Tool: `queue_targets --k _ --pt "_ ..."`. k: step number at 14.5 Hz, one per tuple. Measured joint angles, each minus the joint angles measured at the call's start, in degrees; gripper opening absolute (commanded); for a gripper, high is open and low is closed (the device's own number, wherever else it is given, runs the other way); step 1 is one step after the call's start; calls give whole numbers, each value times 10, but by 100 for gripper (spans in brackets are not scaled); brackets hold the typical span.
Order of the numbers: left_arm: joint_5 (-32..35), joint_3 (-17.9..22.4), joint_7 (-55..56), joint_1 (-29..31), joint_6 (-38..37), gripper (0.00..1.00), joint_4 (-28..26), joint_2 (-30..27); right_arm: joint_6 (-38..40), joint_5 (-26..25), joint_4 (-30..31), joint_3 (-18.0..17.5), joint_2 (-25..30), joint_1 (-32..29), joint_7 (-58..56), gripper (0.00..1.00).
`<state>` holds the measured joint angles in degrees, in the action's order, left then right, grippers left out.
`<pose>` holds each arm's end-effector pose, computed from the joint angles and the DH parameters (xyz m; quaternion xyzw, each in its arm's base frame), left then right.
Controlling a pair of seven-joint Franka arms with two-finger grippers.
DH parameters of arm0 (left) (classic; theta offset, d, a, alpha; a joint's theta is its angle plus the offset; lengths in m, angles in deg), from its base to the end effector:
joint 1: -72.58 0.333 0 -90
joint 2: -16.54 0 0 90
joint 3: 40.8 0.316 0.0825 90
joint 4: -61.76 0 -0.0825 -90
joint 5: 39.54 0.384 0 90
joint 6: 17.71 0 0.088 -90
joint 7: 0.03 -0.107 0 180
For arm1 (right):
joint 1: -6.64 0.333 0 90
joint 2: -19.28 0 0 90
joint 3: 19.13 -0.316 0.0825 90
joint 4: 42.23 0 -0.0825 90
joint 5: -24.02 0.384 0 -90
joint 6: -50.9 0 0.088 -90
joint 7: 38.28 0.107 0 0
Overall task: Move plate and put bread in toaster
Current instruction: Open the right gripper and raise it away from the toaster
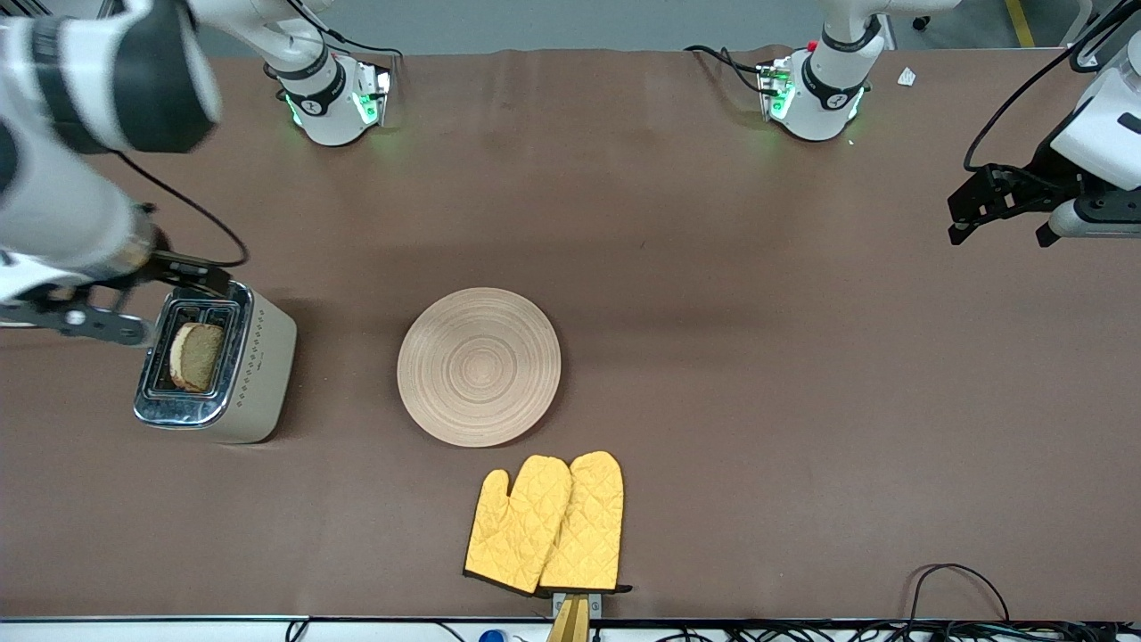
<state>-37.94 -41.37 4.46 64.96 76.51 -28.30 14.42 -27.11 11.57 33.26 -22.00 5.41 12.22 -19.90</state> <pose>0.5455 -0.0758 0.6514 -0.9979 0.0325 -0.0560 0.0080 0.6019 0.0586 0.5873 0.9851 -0.0977 -0.0720 0.1218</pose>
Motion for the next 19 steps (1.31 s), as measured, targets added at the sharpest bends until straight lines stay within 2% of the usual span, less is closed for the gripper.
queue_targets --k 6,8,10,13,16,19 --pt "0 -1 36 0 0 100 0 0 -23 75 0 3 19 -90 -170 100" --pt "0 -1 43 0 0 100 0 0 -39 82 14 1 32 -98 -185 100" --pt "0 -1 43 0 0 100 0 0 -75 85 59 -4 62 -98 -188 100" --pt "-4 -1 42 0 0 100 0 0 -91 87 108 -11 99 -108 -207 100" --pt "-10 -2 30 0 0 100 0 0 -95 100 121 -31 106 -147 -238 100" --pt "-10 -2 16 0 0 100 0 0 -96 110 124 -34 106 -152 -242 100"
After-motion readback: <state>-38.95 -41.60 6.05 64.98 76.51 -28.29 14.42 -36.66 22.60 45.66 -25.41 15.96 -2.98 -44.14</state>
